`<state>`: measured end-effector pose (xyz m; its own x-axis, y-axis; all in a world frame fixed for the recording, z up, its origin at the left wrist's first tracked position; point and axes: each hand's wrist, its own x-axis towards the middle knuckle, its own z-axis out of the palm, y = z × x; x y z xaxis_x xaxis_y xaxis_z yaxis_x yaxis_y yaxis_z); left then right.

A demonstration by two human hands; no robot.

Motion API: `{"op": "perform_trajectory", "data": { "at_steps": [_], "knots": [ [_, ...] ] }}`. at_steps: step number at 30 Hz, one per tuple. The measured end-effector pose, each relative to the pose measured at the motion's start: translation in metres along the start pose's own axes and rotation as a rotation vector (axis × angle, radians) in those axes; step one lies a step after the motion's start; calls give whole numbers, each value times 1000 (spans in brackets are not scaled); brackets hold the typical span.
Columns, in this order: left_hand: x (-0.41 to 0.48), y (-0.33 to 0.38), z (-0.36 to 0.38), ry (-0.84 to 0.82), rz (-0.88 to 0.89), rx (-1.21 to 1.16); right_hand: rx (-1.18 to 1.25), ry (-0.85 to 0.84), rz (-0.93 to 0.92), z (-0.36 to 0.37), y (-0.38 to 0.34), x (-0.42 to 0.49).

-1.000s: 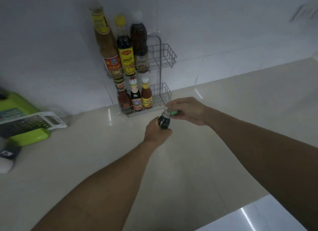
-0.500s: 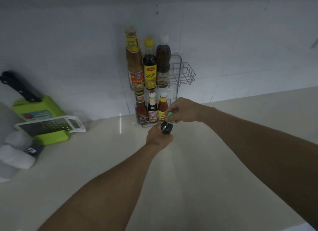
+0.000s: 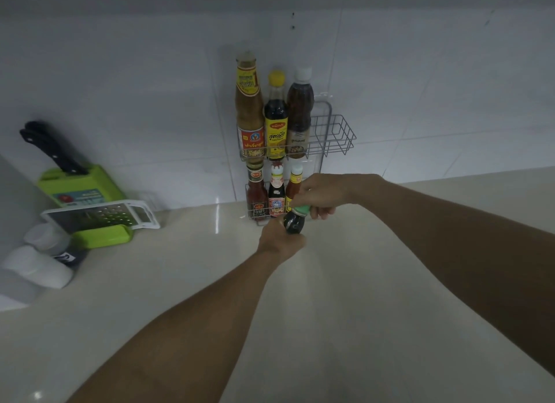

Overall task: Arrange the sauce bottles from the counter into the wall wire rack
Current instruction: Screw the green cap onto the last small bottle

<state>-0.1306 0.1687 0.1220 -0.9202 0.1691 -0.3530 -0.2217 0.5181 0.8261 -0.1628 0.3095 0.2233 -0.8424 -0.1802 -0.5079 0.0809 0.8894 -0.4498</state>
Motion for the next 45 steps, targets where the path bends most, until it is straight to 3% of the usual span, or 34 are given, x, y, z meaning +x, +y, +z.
{"op": "perform_trajectory", "data": {
  "at_steps": [7,11,13,15,17,22,26,29,33,37,41,45],
  "knots": [
    [1,-1,2,14,10,24,-239,118,77,12,1,2],
    [0,1,1,-44,40,8,-346,217,-32,11,-2,4],
    [1,4,0,-8,83,50,-405,254,-65,10,-8,3],
    [-1,8,2,83,125,136,-449,312,26,13,-10,6],
    [-2,10,4,116,108,159,-460,313,82,18,-9,9],
    [0,8,-3,22,24,19,-256,128,-61,12,1,7],
    [-4,8,-1,57,62,104,-373,202,-38,20,6,9],
    [-7,8,0,-62,20,6,-393,209,-36,22,4,4],
    [-7,21,-9,-223,21,-54,-428,374,-221,19,6,1],
    [-9,22,-2,-97,39,-45,-616,480,-132,26,-2,-3],
    [-15,20,1,-161,35,-88,-502,380,-71,24,2,-2],
    [-11,30,-9,-239,13,-100,-421,491,-190,20,7,-5]
  ]
}}
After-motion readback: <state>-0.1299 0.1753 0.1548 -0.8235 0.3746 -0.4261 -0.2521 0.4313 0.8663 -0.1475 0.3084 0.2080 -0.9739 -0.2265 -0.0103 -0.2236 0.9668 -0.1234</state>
